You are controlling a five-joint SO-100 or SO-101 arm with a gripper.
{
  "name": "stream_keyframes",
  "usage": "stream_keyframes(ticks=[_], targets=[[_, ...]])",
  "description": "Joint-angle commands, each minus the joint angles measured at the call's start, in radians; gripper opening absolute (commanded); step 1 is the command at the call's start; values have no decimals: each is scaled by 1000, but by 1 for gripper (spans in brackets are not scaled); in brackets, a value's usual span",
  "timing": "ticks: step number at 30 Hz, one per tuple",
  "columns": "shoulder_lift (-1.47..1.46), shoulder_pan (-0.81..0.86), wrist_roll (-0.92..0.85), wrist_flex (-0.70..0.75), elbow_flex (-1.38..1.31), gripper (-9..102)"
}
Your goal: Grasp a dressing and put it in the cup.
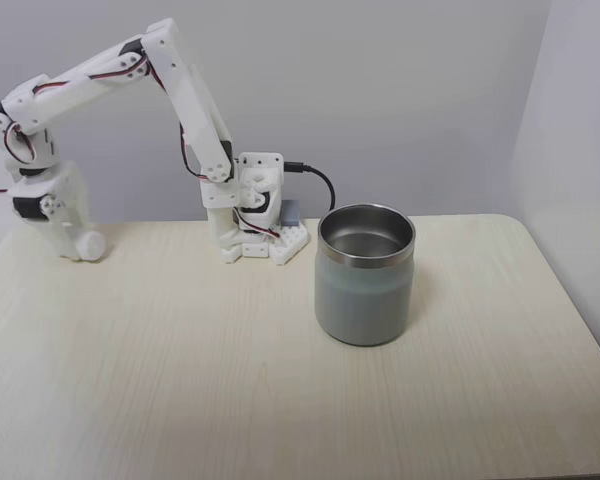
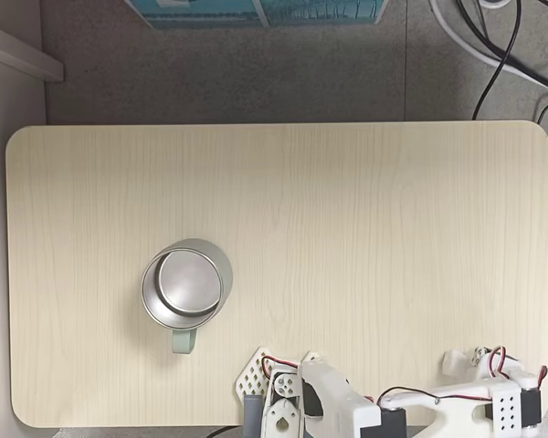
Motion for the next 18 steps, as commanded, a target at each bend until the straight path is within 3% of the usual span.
stream_keyframes(ticks=[1, 7, 18], targets=[[-121, -49, 63, 48, 54, 0], [-275, -156, 230, 123, 101, 0], [-293, -270, 410, 489, 522, 0]])
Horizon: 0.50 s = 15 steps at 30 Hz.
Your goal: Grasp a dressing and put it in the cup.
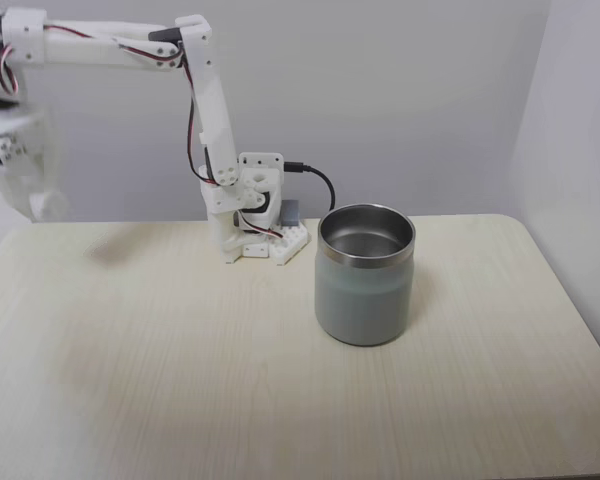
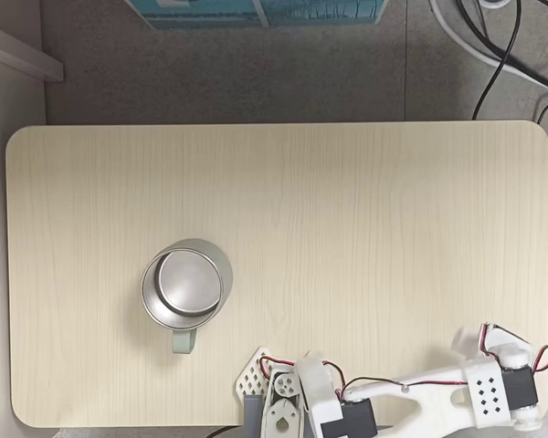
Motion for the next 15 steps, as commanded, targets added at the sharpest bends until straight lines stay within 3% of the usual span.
stream_keyframes(ticks=[1, 8, 15], targets=[[-81, -18, 34, 78, 127, 0], [-255, -104, 109, 81, 66, 0], [-422, -345, 245, 78, -6, 0]])
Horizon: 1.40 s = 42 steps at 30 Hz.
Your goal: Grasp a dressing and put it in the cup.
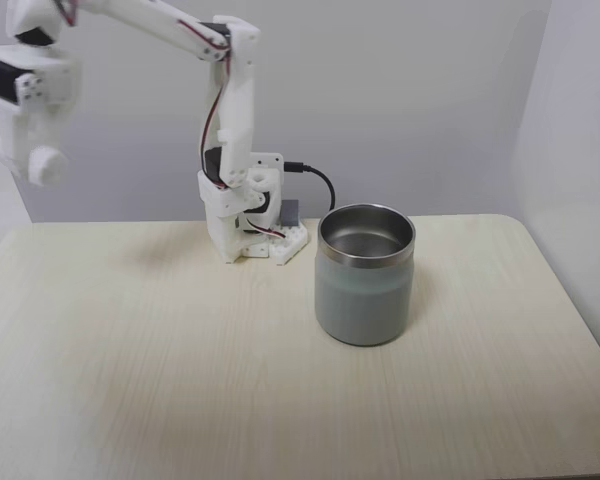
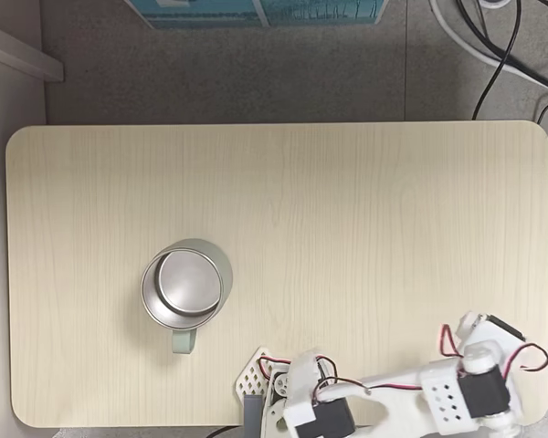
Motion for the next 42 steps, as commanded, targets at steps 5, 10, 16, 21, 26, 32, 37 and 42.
stream_keyframes(ticks=[5, 10, 16, 21, 26, 32, 37, 42], targets=[[-213, -288, 89, 29, -84, 0], [-339, -554, 124, 28, -176, 0], [-400, -848, 166, 31, -252, 0], [-413, -1066, 178, 31, -331, 0], [-407, -1278, 215, 28, -388, 0], [-396, -1514, 275, 17, -425, 0], [-350, -1654, 334, -32, -469, 0], [-313, -1697, 342, -84, -500, 0]])
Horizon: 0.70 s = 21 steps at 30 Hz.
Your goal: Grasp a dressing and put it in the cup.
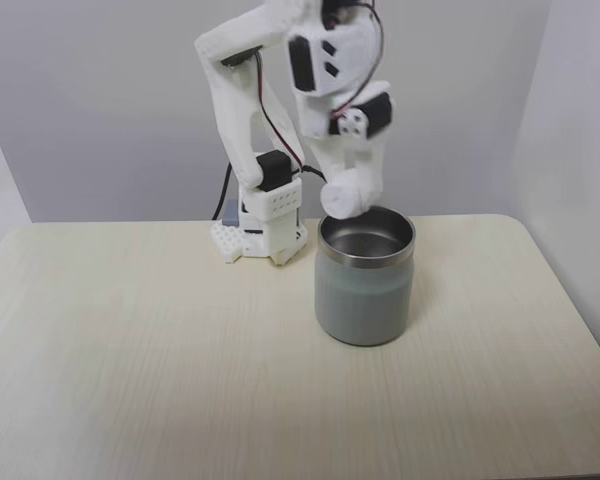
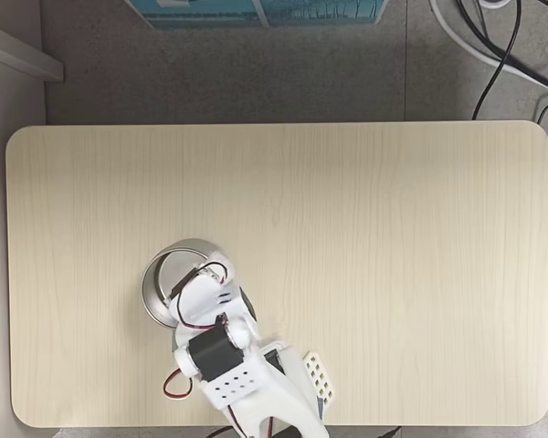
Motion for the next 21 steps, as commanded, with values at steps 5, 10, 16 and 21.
stream_keyframes(ticks=[5, 10, 16, 21], targets=[[28, -23, 3, -71, -34, 0], [-20, -28, -20, -86, -78, 10], [-58, -54, -14, -91, -97, 19], [-32, -69, -11, -94, -86, 19]])
